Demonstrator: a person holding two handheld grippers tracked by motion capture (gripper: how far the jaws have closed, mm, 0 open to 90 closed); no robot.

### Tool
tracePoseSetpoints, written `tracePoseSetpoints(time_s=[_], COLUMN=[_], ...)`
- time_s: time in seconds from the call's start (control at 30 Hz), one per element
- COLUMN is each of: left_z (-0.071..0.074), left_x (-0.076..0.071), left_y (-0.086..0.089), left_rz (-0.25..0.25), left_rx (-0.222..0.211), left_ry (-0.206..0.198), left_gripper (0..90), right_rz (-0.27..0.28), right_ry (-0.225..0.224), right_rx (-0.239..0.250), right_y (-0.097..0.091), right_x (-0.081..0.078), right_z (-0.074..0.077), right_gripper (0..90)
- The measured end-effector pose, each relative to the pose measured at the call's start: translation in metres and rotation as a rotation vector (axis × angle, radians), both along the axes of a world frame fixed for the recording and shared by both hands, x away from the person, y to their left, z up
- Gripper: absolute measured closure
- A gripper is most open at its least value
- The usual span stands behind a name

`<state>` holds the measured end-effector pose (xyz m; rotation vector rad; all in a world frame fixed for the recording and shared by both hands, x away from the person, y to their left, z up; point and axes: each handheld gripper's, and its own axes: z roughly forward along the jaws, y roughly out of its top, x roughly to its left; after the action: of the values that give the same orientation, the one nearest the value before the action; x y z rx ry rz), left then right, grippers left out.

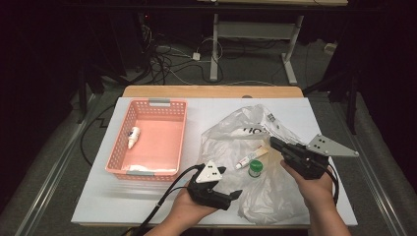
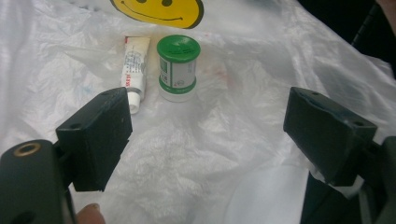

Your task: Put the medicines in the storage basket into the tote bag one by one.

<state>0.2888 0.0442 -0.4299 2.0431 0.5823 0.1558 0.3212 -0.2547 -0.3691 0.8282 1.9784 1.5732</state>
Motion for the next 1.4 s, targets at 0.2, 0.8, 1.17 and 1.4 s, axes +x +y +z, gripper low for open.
tracePoseSetpoints(time_s=[0.2, 0.8, 1.17, 1.4], left_z=[0.005, 0.028, 0.031, 0.029], left_x=[-0.005, -0.004, 0.01, 0.021], left_y=[0.011, 0.062, 0.098, 0.124], left_rz=[0.02, 0.103, 0.233, 0.324], left_rx=[-0.009, -0.02, -0.006, 0.018], left_ry=[0.004, -0.014, -0.032, -0.027], left_gripper=[0.0, 0.0, 0.0, 0.0], right_rz=[-0.002, -0.007, -0.01, -0.014], right_ry=[0.004, 0.007, 0.006, 0.007], right_rx=[0.001, 0.002, 0.002, 0.005], right_y=[0.0, -0.002, -0.004, -0.005], right_x=[0.0, 0.001, 0.002, 0.002], right_z=[-0.001, -0.002, -0.002, -0.002], right_gripper=[90.0, 90.0, 90.0, 90.0])
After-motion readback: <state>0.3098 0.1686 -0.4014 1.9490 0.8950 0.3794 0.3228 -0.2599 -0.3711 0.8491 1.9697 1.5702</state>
